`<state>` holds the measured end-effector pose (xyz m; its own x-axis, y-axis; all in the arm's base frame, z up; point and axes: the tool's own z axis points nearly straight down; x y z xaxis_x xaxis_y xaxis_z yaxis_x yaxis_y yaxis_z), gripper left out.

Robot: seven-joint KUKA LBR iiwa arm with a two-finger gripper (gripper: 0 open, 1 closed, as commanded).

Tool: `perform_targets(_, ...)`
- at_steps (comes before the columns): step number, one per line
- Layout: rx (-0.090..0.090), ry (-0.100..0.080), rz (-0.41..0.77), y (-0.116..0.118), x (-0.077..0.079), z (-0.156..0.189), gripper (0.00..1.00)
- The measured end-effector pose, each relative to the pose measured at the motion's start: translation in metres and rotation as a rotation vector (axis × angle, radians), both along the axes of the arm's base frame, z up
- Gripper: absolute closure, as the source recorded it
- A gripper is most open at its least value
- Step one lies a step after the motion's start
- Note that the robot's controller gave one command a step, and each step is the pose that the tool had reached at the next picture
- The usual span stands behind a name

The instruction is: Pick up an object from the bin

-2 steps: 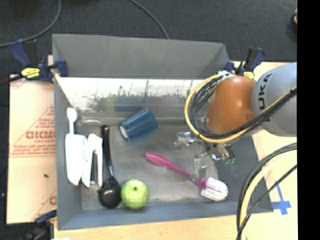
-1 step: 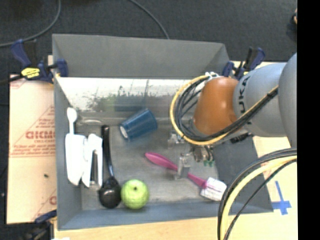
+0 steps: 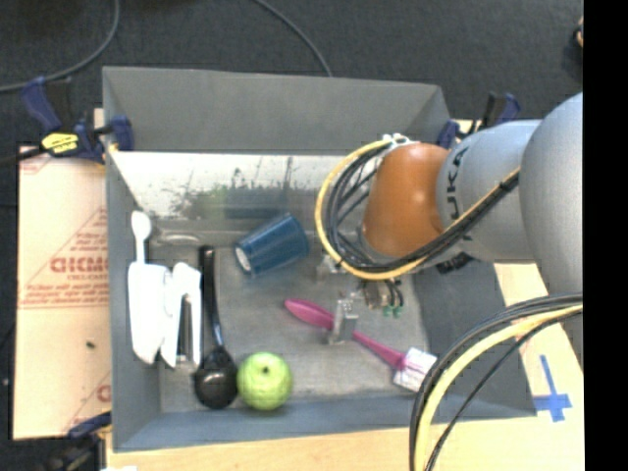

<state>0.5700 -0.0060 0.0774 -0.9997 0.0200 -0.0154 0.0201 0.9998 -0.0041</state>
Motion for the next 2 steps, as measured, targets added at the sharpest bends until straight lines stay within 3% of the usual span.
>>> perform_targets(1, 0.004, 0.000, -0.088, 0.0460, -0.0058, -0.0061, 1.00)
perform_targets(2, 0.003, 0.000, -0.086, 0.0460, -0.0057, -0.0061, 1.00)
